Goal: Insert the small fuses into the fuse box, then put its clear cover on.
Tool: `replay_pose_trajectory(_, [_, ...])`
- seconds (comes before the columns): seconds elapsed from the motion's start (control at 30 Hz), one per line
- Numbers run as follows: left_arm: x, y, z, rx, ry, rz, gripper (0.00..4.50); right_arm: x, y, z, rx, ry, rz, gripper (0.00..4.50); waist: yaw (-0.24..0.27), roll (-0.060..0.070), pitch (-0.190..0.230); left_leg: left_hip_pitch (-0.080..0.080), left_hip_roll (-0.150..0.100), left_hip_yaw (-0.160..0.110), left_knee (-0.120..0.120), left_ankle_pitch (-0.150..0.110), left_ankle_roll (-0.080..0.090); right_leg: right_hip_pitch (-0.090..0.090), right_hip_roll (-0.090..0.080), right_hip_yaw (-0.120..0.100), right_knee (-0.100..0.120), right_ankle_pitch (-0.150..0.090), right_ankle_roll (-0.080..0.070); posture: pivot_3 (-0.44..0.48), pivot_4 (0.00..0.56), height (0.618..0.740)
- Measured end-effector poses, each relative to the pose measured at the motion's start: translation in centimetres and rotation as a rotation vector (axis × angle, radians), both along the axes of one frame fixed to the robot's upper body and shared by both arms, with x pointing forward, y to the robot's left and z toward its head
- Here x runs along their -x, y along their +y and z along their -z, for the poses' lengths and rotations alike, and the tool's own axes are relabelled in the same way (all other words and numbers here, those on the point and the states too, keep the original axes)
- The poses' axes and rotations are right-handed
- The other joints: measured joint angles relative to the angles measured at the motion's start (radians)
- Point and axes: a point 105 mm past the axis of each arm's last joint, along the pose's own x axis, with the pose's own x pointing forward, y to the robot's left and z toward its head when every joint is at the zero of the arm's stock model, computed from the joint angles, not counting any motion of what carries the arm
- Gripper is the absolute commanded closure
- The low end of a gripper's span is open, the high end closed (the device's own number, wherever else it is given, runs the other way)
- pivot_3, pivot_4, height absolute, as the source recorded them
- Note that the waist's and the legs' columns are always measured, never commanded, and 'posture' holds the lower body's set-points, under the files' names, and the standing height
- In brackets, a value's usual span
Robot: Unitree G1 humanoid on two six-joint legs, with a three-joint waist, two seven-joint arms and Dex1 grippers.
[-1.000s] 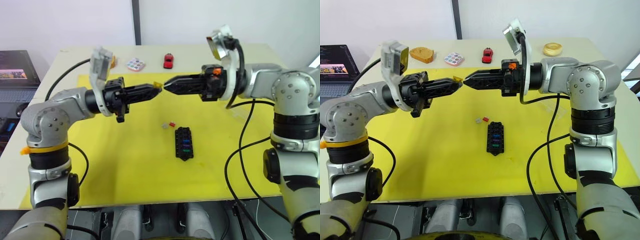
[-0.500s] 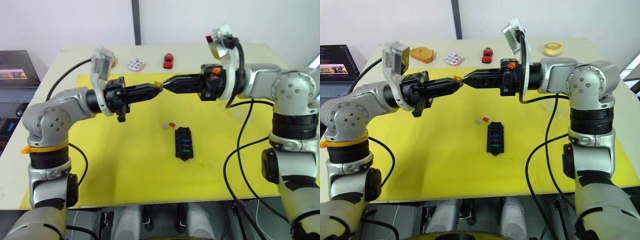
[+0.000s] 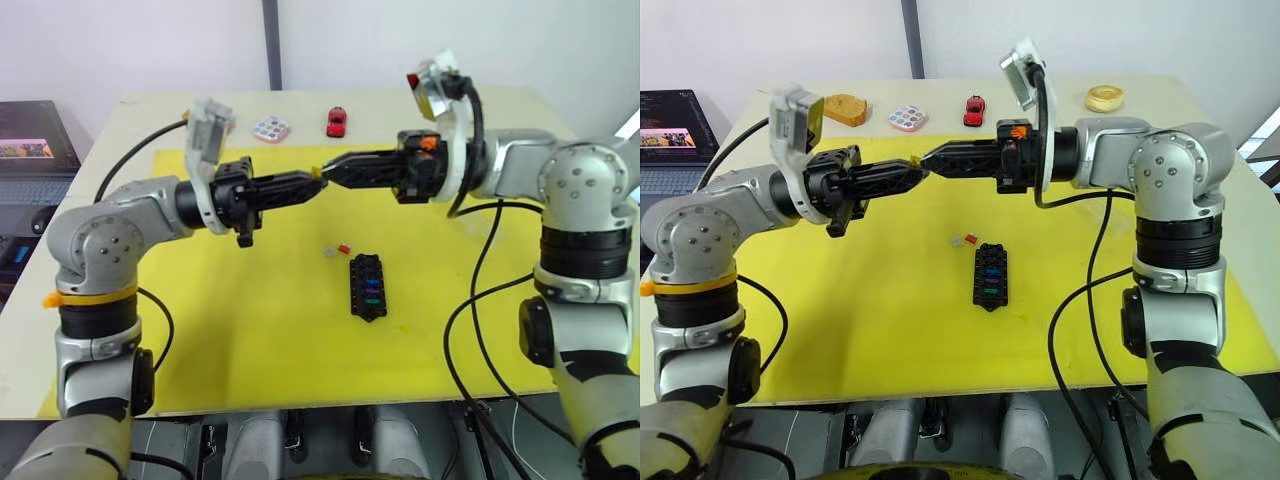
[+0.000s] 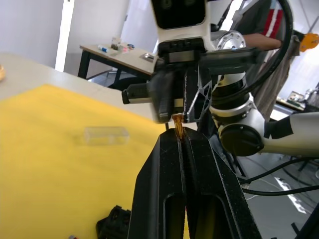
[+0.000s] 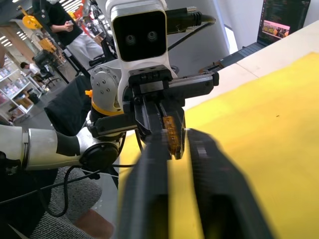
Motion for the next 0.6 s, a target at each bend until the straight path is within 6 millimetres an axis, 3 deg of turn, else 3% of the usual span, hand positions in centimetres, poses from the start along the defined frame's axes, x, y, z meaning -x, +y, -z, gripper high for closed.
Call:
replay_pose_trajectory(0.27, [0.1, 0.1, 0.0, -0.007, -0.008, -0.001, 4.5, 0.1, 0.1, 0.0, -0.002, -0.003, 0.001, 4.47, 0.0, 0.0, 0.0, 0.0, 0.0, 0.0, 0.0, 0.0, -0.001, 0.0, 0.0, 0.0, 0.0, 0.0, 0.0, 0.0, 0.15, 0.74])
replay_pose_trajectory(0.37, [0.2, 0.5, 0.1, -0.027, -0.01, -0.01, 3.58, 0.2, 0.1, 0.1, 0.001, -0.006, -0.002, 4.5, -0.001, 0.0, 0.0, 0.0, 0.0, 0.0, 0.0, -0.001, -0.001, 0.0, 0.0, 0.0, 0.0, 0.0, 0.0, 0.0, 0.15, 0.74])
replay_pose_trajectory(0.6, [0.6, 3.3, 1.6, -0.12, 0.042, -0.057, 0.05, -0.4, -1.0, 0.1, -0.035, -0.059, 0.055, 4.5, 0.002, 0.0, 0.0, 0.0, 0.0, 0.0, -0.001, -0.001, -0.001, -0.001, 0.0, 0.001, -0.001, 0.0, 0.0, 0.0, 0.15, 0.74])
